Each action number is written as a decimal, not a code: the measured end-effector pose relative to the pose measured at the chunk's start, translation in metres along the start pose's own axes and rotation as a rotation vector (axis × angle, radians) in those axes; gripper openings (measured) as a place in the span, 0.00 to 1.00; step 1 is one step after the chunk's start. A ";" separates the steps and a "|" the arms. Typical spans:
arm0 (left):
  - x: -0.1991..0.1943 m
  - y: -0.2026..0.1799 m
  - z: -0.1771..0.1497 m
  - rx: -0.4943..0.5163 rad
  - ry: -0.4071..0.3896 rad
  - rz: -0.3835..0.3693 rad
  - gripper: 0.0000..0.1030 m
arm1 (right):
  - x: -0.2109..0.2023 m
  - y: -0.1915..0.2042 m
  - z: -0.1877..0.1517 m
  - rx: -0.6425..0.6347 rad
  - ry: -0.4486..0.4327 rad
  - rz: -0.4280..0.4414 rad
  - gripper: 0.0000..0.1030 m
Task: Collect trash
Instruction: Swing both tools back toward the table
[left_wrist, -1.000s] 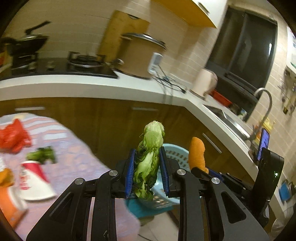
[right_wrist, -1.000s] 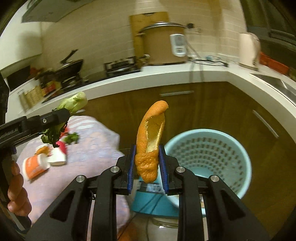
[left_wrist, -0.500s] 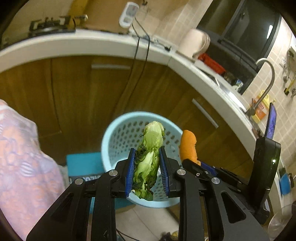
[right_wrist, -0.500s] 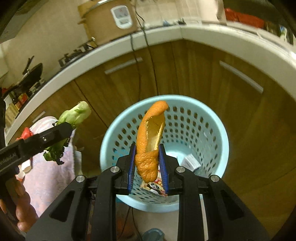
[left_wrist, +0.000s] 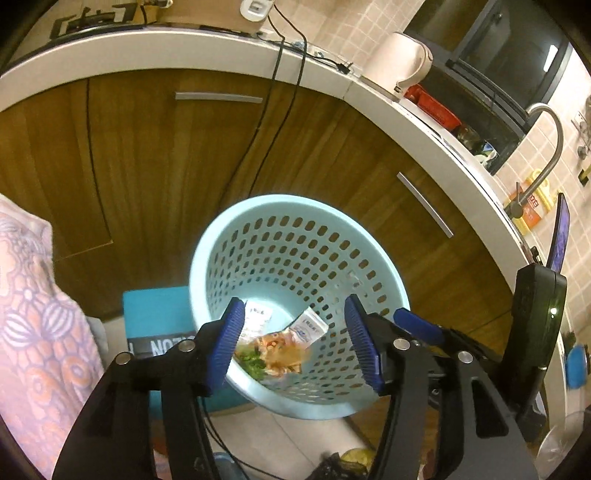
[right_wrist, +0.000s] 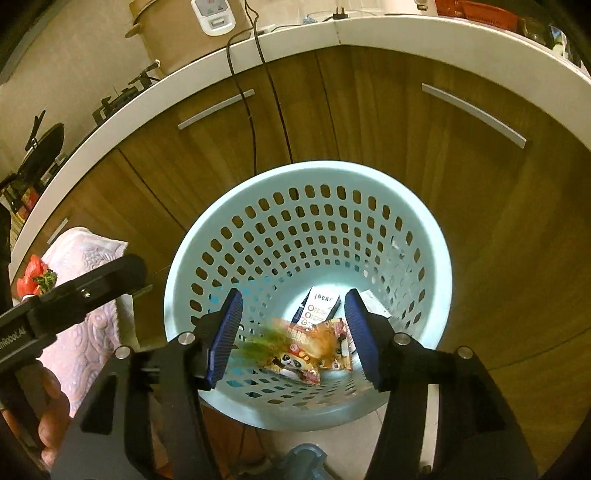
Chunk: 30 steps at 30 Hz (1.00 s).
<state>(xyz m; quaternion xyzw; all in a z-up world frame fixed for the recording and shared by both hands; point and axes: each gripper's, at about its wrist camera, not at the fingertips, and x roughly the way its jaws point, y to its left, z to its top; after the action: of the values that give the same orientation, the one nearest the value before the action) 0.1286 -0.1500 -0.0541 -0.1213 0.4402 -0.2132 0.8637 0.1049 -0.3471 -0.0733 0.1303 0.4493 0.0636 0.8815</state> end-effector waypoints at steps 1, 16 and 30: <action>-0.003 0.001 0.001 -0.005 -0.004 0.002 0.54 | -0.001 0.000 0.001 0.002 -0.003 0.000 0.53; -0.112 0.022 -0.015 -0.034 -0.204 0.059 0.54 | -0.045 0.086 -0.005 -0.177 -0.105 0.133 0.53; -0.258 0.110 -0.083 -0.210 -0.418 0.307 0.54 | -0.052 0.247 -0.057 -0.463 -0.117 0.352 0.52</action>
<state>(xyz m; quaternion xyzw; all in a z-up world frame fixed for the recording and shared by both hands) -0.0450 0.0675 0.0368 -0.1835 0.2854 -0.0036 0.9407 0.0297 -0.1126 0.0056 0.0053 0.3419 0.3087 0.8876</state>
